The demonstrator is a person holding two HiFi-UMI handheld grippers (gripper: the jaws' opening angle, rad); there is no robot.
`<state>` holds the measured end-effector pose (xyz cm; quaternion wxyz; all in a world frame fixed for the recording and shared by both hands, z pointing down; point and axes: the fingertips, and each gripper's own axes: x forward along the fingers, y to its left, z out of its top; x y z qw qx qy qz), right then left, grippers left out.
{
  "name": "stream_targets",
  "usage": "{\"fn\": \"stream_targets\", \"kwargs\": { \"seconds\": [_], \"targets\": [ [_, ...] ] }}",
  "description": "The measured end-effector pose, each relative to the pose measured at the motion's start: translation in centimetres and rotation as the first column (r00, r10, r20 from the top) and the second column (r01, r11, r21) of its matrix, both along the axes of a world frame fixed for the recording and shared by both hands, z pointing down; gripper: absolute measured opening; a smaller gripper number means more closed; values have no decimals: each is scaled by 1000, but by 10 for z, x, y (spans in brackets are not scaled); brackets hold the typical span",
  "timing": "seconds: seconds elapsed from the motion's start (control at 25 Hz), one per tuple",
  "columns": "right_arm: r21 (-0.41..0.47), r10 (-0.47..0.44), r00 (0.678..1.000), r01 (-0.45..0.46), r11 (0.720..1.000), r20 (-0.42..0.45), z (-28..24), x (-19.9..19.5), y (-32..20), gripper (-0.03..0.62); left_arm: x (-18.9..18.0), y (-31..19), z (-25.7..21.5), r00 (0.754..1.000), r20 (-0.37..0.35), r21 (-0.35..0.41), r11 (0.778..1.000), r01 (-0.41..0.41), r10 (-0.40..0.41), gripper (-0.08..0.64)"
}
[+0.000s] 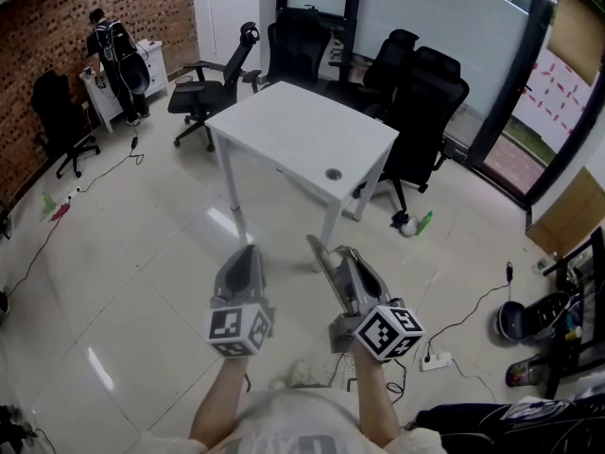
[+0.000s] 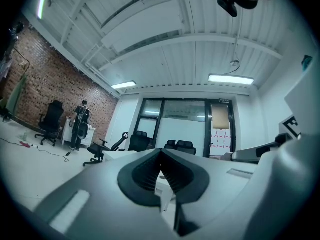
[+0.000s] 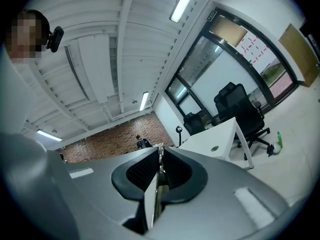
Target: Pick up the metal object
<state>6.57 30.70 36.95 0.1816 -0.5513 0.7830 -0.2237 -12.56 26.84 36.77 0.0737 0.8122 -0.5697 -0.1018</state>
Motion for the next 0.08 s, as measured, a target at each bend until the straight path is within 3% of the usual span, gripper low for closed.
{"fn": "stream_targets", "kwargs": {
  "seconds": [0.08],
  "targets": [
    [12,-7,1000,7,1000,-1,-6,-5,-4,43,-6,-3,-3,1000,-4,4,1000,7,-7,2]
  ]
}}
